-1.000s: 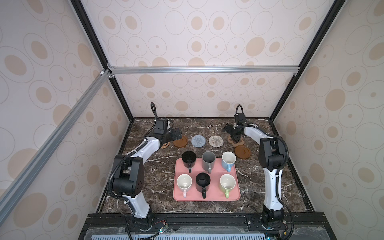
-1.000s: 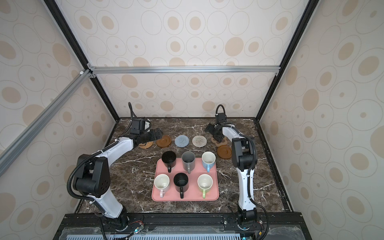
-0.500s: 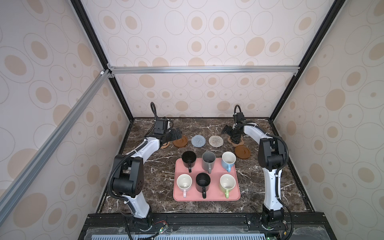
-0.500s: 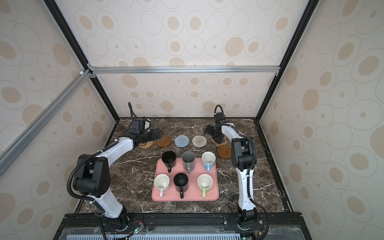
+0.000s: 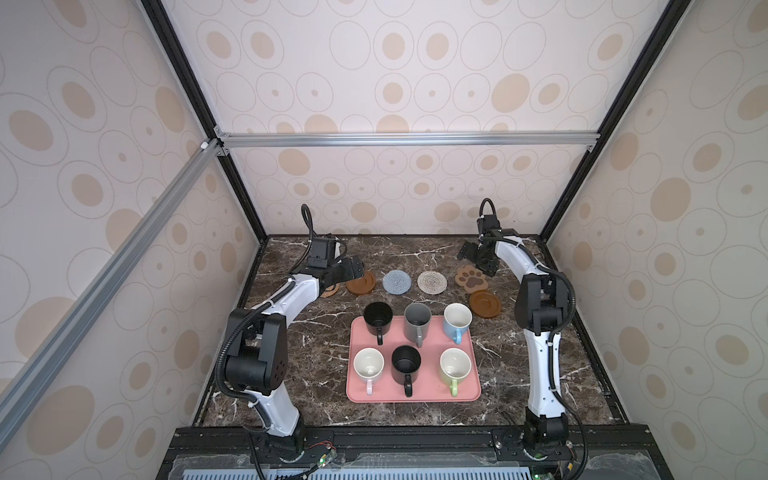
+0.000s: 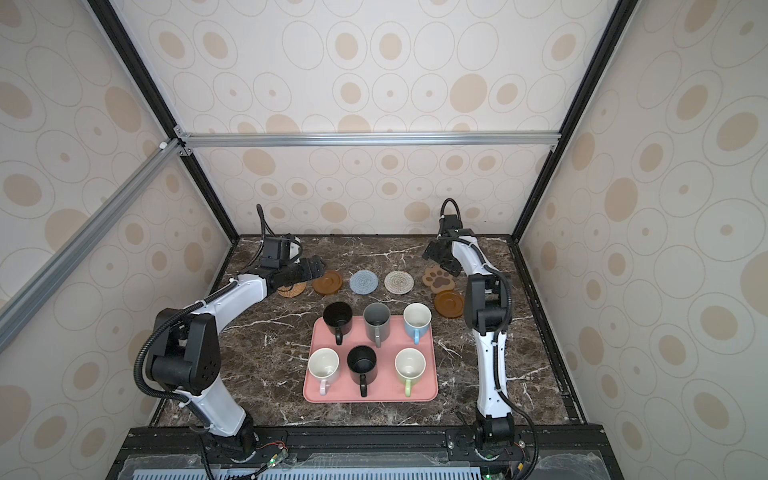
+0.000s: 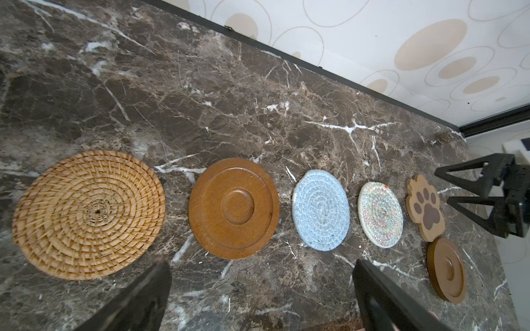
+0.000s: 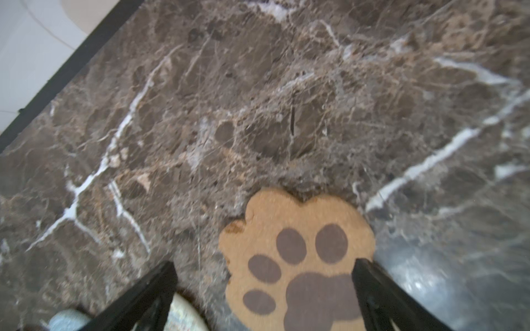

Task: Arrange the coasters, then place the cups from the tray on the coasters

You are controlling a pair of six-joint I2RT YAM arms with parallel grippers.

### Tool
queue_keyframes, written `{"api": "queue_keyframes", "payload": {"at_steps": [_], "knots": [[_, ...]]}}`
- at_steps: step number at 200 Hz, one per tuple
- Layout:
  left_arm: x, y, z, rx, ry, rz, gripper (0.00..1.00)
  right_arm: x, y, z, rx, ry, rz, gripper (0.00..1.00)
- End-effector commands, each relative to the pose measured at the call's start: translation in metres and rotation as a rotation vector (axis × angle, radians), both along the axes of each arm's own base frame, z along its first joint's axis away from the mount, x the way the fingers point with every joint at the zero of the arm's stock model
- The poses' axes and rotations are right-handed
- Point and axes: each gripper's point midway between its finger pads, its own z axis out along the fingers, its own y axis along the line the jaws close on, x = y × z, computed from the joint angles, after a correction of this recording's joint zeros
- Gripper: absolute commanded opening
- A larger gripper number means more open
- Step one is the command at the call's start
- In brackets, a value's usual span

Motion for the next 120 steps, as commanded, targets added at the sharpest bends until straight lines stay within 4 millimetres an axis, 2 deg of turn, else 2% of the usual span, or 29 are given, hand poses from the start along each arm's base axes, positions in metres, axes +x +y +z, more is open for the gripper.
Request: {"api": "queue_keyframes", "payload": {"at_steps": [1,59,120], "knots": [[0.003,0.001,0.006,0.003,-0.019,-0.001,1.0,0.012,0.001,-0.001,-0.007,-0.022,0.034,1.0],[0.001,0.005,0.01,0.014,-0.027,0.01,1.0,0.032,0.002,0.001,-0.003,-0.099,0.048,1.0],[0.001,0.004,0.01,0.008,-0.024,0.009,1.0,0.032,0.013,-0.019,0.062,-0.067,0.062,1.0]]}}
